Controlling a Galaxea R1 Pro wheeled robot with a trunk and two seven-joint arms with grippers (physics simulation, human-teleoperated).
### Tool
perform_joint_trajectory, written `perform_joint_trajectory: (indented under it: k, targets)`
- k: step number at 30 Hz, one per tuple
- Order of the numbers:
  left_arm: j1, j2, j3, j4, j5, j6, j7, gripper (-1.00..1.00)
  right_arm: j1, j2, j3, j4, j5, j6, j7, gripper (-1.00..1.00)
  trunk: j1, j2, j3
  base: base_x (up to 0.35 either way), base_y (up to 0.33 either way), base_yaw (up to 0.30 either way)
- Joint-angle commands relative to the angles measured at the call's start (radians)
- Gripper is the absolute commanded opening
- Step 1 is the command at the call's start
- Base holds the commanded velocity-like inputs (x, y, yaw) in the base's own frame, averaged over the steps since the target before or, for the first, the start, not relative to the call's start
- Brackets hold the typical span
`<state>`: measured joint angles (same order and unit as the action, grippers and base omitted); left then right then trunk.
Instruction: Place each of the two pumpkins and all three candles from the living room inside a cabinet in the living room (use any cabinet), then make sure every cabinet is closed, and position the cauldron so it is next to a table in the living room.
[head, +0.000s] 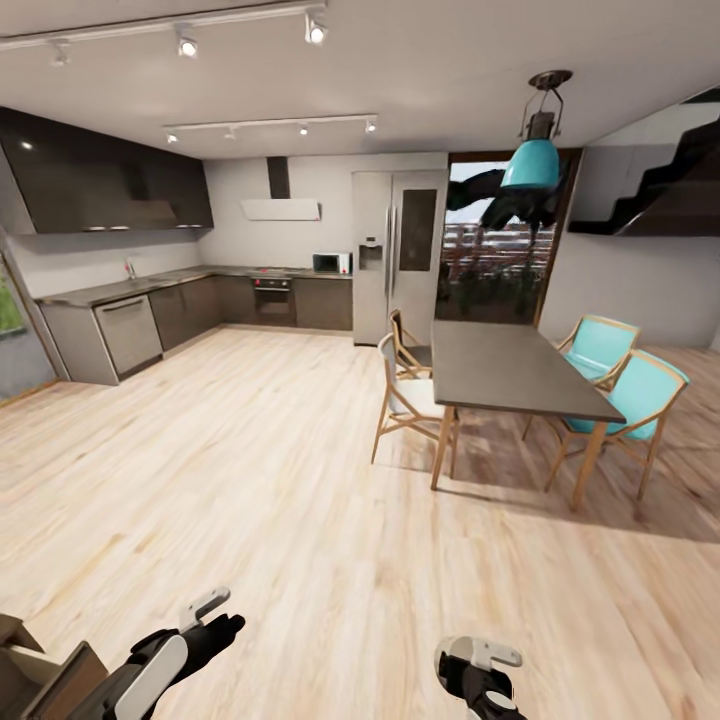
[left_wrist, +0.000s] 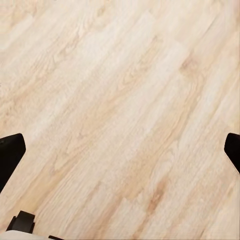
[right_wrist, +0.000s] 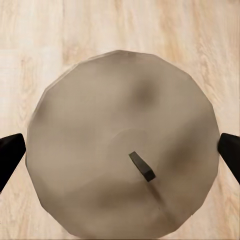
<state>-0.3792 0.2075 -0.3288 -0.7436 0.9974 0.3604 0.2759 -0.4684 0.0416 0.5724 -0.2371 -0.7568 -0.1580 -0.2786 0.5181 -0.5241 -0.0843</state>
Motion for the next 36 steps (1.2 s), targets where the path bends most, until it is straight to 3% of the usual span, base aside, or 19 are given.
perform_joint_trajectory:
  k: [1, 25, 36]
  targets:
    - [-0.001, 0.001, -0.006, -0.002, 0.01, 0.0, 0.01, 1.0, -0.001, -0.001, 0.009, -0.001, -0.009, -0.005, -0.004, -1.0, 0.001, -0.002, -0.002, 0.248, -0.171, 0.284]
    - [-0.001, 0.001, -0.005, -0.002, 0.009, 0.0, 0.01, 1.0, -0.001, -0.002, 0.009, -0.001, -0.007, -0.005, -0.007, -1.0, 0.001, -0.002, -0.002, 0.242, -0.175, 0.284]
    - [-0.001, 0.001, -0.004, -0.002, 0.009, 0.0, 0.009, 1.0, -0.001, -0.002, 0.009, -0.001, -0.007, -0.005, -0.007, -1.0, 0.001, -0.002, -0.002, 0.026, -0.01, 0.284]
